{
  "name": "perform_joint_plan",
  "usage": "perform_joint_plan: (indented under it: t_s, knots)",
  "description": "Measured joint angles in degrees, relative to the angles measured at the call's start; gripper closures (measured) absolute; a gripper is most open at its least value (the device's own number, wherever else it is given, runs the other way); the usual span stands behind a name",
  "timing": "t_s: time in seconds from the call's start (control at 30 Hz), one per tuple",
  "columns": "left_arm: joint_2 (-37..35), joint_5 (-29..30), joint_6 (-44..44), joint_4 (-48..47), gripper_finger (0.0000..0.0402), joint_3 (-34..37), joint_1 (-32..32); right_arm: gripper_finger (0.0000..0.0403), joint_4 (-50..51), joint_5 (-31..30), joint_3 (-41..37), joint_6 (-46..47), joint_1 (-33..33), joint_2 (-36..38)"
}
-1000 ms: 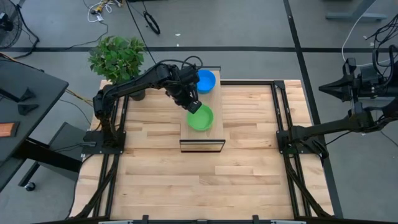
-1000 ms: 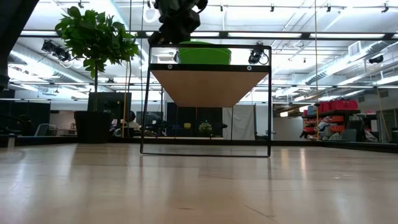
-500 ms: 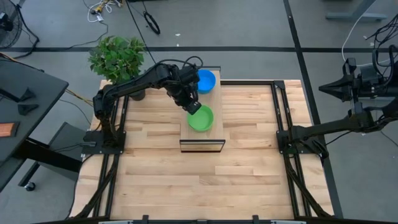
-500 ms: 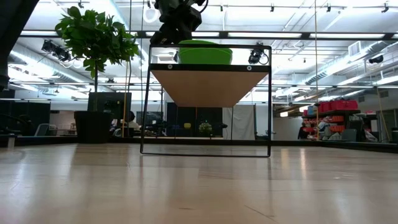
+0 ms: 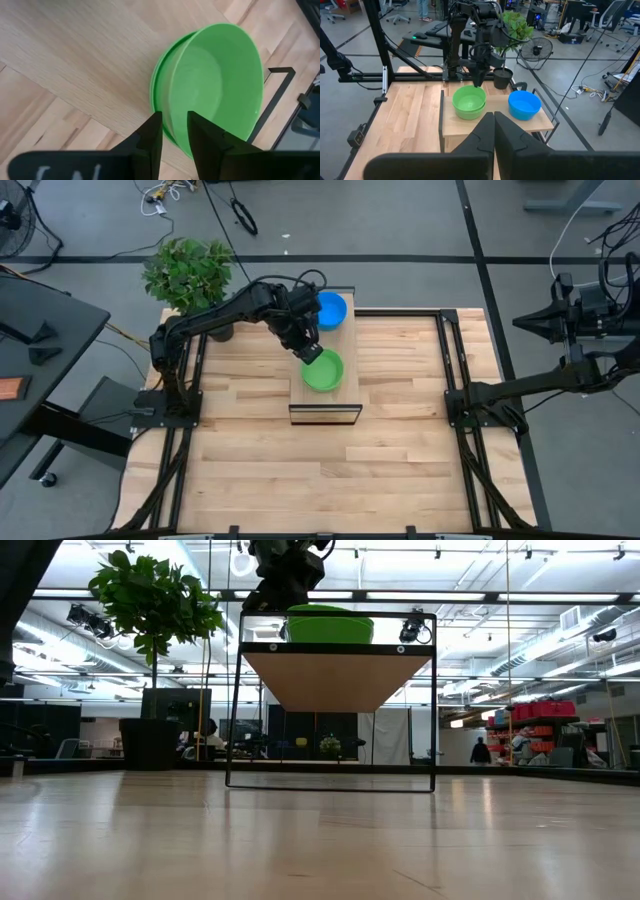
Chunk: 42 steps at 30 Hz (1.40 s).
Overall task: Pick & Place Mini bowls
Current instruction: Stack the green bowl on the green bowl on the shelf
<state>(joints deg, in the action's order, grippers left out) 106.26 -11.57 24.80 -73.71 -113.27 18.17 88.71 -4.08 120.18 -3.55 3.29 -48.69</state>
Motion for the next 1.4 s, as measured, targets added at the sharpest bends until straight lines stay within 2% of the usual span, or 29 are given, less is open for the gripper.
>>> perform_joint_plan:
  t_s: [0.13,0.27,0.5,0.63,0.83,0.93,1.13,1.4]
  knots:
    - [0.0,0.5,-0.5,0.0,0.0285,0.0,0.0,0.0396,0.0,0.0,0.0,0.0,0.0,0.0]
    - [0.0,1.3,-0.7,0.0,0.0248,0.0,0.0,0.0396,0.0,0.0,0.0,0.0,0.0,0.0]
    - [0.0,-5.0,-6.6,0.3,0.0201,0.0,0.0,0.0396,0.0,0.0,0.0,0.0,0.0,0.0]
    - [-0.9,-4.4,-9.6,0.3,0.0199,0.0,0.0,0.0396,0.0,0.0,0.0,0.0,0.0,0.0]
    - [-2.2,1.5,-11.2,-0.3,0.0213,-0.1,1.4,0.0396,0.0,0.0,0.0,0.0,0.0,0.0]
    - [-3.1,1.3,-16.5,0.4,0.0220,-0.1,2.3,0.0396,0.0,0.0,0.0,0.0,0.0,0.0]
    - [-4.3,-3.2,-30.8,3.0,0.0225,-0.1,3.0,0.0396,0.0,0.0,0.0,0.0,0.0,0.0]
    - [-4.4,-9.7,-34.3,9.7,0.0225,-0.1,5.1,0.0396,0.0,0.0,0.0,0.0,0.0,0.0]
